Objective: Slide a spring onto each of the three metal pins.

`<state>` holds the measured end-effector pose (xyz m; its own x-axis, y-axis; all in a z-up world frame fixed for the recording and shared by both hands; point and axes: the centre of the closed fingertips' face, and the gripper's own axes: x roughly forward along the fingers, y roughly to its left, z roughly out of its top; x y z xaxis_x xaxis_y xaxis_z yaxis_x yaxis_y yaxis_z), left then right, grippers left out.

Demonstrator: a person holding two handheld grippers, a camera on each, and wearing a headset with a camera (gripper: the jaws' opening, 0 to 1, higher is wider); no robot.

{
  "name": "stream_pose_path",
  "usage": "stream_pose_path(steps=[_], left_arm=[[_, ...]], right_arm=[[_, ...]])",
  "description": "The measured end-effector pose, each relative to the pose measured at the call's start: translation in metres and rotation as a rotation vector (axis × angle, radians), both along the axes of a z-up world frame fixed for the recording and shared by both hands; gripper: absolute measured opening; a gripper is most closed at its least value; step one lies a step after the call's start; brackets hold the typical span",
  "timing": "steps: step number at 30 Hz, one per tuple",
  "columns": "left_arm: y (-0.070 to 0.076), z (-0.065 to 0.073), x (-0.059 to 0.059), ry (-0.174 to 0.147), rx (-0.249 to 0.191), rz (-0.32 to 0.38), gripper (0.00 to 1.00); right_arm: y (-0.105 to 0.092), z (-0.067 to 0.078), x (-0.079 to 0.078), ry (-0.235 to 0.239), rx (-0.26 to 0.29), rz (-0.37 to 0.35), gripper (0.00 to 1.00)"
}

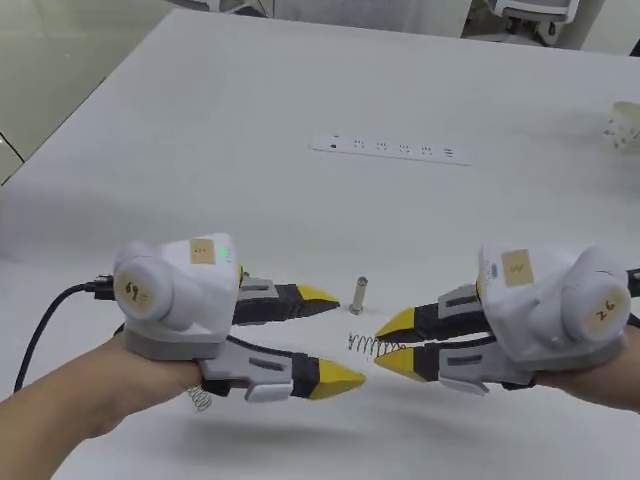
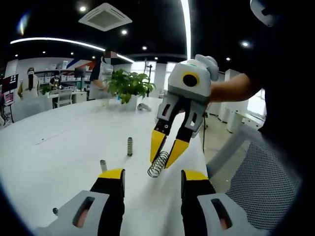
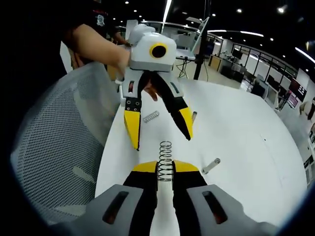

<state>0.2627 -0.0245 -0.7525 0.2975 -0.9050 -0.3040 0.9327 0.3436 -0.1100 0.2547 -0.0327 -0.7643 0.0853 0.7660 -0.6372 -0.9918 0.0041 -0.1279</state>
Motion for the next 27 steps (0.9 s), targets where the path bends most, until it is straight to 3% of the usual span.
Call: stream_pose_path(steps=[5, 27], left_arm=[[-0.002, 0.003, 0.001, -0.017, -0.014, -0.011, 0.23], [-0.008, 0.005, -0.002, -0.037, -0.011, -0.050, 0.04]], right_arm=[[0.003, 0.003, 0.000, -0.006, 0.004, 0.021, 0.08], [0.007, 0.011, -0.003, -0.013, 0.015, 0.056, 0.08]])
